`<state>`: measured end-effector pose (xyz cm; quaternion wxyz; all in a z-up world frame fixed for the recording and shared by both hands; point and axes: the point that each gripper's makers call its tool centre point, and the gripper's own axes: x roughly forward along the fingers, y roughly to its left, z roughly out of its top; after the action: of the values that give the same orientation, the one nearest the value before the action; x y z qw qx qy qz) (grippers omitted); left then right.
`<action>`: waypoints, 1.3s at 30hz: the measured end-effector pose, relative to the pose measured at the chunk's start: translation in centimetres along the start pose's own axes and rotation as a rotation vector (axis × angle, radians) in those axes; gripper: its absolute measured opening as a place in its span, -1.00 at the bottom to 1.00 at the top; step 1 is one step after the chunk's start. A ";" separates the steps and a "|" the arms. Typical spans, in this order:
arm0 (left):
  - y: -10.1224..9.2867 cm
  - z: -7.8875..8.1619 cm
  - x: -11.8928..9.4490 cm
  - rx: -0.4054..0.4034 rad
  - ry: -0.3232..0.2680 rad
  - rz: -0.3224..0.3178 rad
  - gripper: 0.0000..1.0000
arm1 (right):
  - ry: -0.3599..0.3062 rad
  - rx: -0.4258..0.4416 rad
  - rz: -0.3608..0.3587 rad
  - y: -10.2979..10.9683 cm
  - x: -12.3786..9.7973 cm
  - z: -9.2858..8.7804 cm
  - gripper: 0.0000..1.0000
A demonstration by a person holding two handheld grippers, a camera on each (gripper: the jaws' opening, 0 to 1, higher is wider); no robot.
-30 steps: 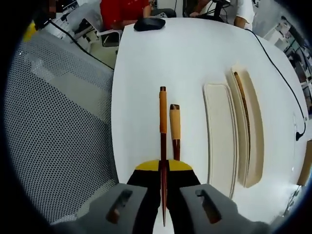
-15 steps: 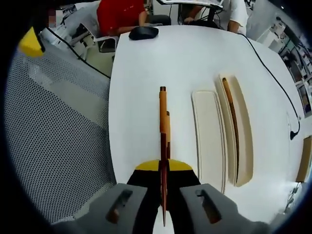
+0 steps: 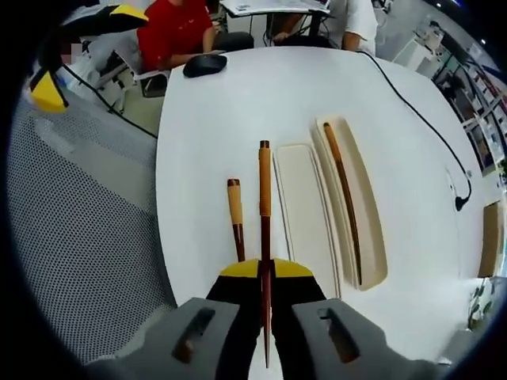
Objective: Arrange the utensils inside the cutlery case until each visible utensil rests in its matching compartment.
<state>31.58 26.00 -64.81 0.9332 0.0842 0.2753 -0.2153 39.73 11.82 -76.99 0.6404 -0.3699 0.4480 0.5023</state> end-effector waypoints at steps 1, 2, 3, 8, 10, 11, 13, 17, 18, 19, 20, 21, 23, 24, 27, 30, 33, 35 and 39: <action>0.0 -0.1 0.0 0.003 0.003 -0.002 0.18 | 0.001 -0.001 -0.003 -0.1 -0.1 0.0 -1.00; -0.1 -0.1 0.0 0.002 0.004 -0.003 0.18 | 0.003 -0.003 -0.009 -0.4 -0.2 -0.1 -1.00; -0.1 -0.1 0.0 0.002 0.004 -0.004 0.18 | 0.003 -0.003 -0.012 -0.5 -0.2 -0.1 -1.00; -0.1 -0.1 0.0 -0.001 0.004 -0.003 0.18 | 0.002 -0.004 -0.028 -1.5 -0.7 0.2 -1.00; -0.1 -0.1 0.0 -0.003 0.001 -0.003 0.18 | 0.005 -0.014 -0.038 -2.0 -0.9 0.4 -1.00; -0.1 -0.1 0.0 -0.003 0.001 -0.003 0.18 | 0.011 -0.022 -0.041 -2.3 -0.9 0.5 -1.00; -0.1 -0.1 0.0 -0.002 0.002 -0.005 0.18 | 0.016 -0.038 -0.059 -3.1 -1.2 0.8 -1.00; -0.1 -0.1 0.0 -0.006 0.002 -0.005 0.18 | 0.022 -0.054 -0.081 -4.5 -1.7 1.3 -1.00; -0.1 -0.1 0.0 -0.006 0.002 -0.005 0.18 | 0.024 -0.059 -0.087 -4.8 -1.7 1.4 -1.00; -0.1 -0.1 0.0 -0.005 0.003 -0.005 0.18 | 0.022 -0.066 -0.095 -5.2 -1.9 1.6 -1.00; -0.1 -0.2 0.0 -0.005 0.004 -0.005 0.17 | 0.022 -0.069 -0.097 -5.3 -1.9 1.7 -1.00; -0.2 -0.2 0.0 -0.005 0.005 -0.006 0.17 | 0.021 -0.076 -0.101 -5.7 -1.9 1.9 -1.00; -0.2 -0.2 0.0 -0.008 0.005 -0.007 0.17 | 0.017 -0.081 -0.100 -6.0 -1.9 2.2 -1.00; -0.2 -0.2 0.1 -0.008 0.005 -0.007 0.17 | 0.014 -0.087 -0.096 -6.1 -1.8 2.5 -1.00; -0.3 -0.2 0.1 -0.010 0.010 -0.014 0.17 | 0.013 -0.117 -0.104 -6.5 -1.6 2.8 -1.00; -0.3 -0.2 0.1 -0.013 0.010 -0.016 0.16 | 0.017 -0.120 -0.087 -6.7 -1.1 3.0 -1.00; -0.3 -0.3 0.1 -0.019 0.012 -0.019 0.16 | 0.021 -0.127 -0.083 -7.0 -0.6 3.3 -1.00; -0.4 -0.4 0.1 -0.018 0.016 -0.023 0.16 | 0.030 -0.140 -0.092 -7.4 -0.4 3.3 -1.00; -0.4 -0.5 0.1 -0.025 0.019 -0.027 0.16 | 0.033 -0.143 -0.100 -8.3 -0.1 3.6 -1.00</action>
<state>31.27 25.72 -65.29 0.9285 0.0707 0.2878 -0.2238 48.57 13.31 -75.51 0.6292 -0.4448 0.4026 0.4942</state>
